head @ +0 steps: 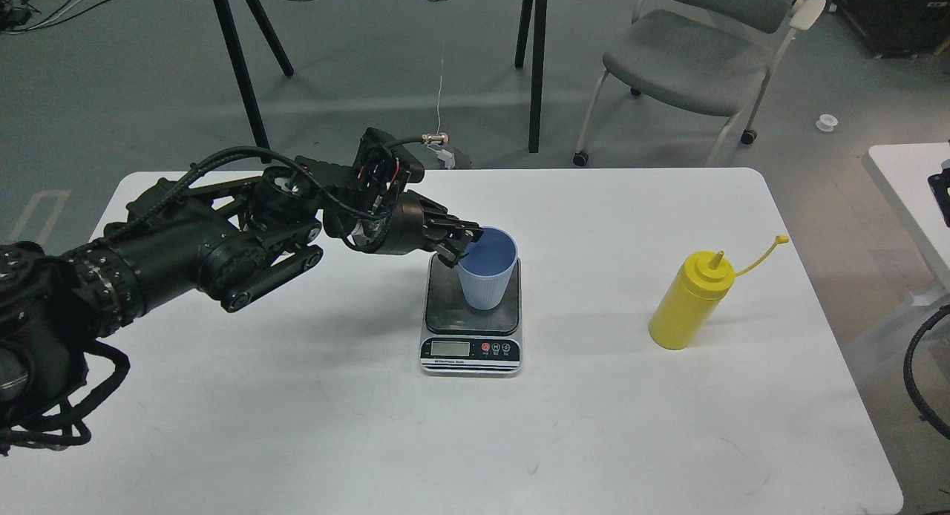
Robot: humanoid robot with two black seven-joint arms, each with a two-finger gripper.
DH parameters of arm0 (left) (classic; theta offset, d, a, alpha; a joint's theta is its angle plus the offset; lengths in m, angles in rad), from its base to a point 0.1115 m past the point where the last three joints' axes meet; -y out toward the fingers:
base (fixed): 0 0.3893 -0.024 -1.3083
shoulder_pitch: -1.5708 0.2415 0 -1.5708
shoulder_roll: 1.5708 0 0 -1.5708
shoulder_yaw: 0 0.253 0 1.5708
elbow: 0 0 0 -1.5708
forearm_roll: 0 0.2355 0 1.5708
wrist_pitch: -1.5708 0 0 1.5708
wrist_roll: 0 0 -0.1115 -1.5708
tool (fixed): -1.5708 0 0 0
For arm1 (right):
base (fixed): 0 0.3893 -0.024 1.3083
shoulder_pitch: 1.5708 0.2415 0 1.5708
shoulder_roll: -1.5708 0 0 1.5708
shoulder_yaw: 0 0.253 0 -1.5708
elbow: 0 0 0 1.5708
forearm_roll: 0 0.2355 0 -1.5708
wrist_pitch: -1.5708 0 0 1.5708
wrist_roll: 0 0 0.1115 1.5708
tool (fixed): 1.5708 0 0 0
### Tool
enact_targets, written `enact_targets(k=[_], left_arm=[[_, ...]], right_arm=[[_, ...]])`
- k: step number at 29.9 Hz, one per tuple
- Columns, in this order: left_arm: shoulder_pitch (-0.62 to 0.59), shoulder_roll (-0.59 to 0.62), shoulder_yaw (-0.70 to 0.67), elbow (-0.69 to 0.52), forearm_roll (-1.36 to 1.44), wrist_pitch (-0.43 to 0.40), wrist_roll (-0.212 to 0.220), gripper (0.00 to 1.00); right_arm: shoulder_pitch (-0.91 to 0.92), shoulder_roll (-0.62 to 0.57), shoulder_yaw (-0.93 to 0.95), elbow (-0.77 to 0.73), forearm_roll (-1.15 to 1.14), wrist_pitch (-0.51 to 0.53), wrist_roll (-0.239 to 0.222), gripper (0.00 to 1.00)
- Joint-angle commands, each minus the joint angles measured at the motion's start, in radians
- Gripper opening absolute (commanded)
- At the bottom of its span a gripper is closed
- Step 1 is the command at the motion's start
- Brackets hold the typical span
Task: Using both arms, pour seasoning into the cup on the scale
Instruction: 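Carry the blue cup with the left gripper and set it on the scale, then open the left gripper and lift it away from the cup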
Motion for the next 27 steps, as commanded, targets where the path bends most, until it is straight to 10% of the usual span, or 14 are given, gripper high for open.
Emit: enact_targets(k=[1, 11, 27], left_arm=[[0.003, 0.004, 0.0, 0.0, -0.006, 0.0, -0.001, 0.18], [-0.001, 0.031, -0.017, -0.014, -0.122, -0.002, -0.008, 0.75], [-0.108, 0.139, -0.022, -0.015, -1.044, -0.025, -0.026, 0.99]], right_arm=[[-0.001, 0.0, 0.0, 0.001, 0.0, 0.0, 0.0, 0.99], [-0.005, 0.0, 0.0, 0.021, 0.0, 0.0, 0.0, 0.99], [-0.182, -0.115, 0.003, 0.225, 0.006, 0.0, 0.0, 0.99]])
